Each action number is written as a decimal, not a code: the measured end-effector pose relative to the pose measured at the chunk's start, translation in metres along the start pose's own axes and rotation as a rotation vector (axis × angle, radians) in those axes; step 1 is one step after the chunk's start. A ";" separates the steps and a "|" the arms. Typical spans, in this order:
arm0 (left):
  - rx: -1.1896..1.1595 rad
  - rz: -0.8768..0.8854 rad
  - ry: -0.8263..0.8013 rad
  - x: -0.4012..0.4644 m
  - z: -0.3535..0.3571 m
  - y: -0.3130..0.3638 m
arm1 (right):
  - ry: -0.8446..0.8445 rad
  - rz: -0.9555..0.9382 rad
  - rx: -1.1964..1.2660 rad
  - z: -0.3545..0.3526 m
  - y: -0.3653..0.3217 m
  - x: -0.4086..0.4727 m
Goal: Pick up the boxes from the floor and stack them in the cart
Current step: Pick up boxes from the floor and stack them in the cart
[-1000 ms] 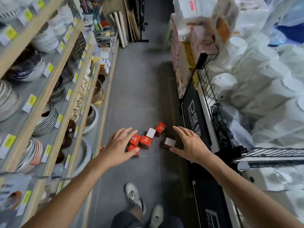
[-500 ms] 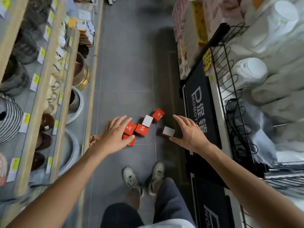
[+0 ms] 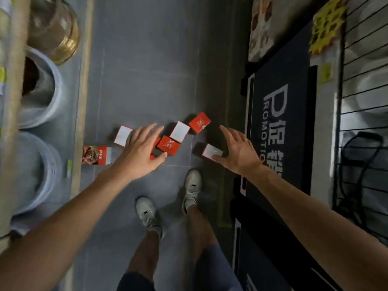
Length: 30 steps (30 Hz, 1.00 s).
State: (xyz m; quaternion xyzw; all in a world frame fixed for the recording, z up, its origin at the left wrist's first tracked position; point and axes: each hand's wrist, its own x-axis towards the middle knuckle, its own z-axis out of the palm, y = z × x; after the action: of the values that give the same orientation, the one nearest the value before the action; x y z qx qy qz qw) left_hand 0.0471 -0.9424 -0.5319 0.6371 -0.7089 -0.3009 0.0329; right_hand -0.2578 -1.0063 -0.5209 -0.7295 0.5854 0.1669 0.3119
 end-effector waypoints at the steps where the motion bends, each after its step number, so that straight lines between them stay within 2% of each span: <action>1: -0.007 0.004 -0.002 0.008 0.015 -0.005 | -0.010 0.011 -0.013 0.013 0.009 0.014; 12: -0.047 -0.061 -0.061 0.069 0.179 -0.089 | -0.114 0.057 -0.039 0.177 0.082 0.156; 18: -0.048 -0.119 -0.123 0.078 0.253 -0.137 | -0.105 0.076 0.011 0.256 0.114 0.206; 27: -0.129 -0.198 -0.087 0.069 0.315 -0.182 | -0.063 0.127 0.021 0.328 0.140 0.267; 30: -0.130 -0.269 -0.106 0.065 0.324 -0.197 | -0.104 0.151 0.065 0.339 0.140 0.278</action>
State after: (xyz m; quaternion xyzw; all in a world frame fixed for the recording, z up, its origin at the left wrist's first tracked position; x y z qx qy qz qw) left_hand 0.0697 -0.8787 -0.9105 0.7062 -0.5968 -0.3809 -0.0039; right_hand -0.2788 -1.0112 -0.9807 -0.6631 0.6270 0.2084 0.3518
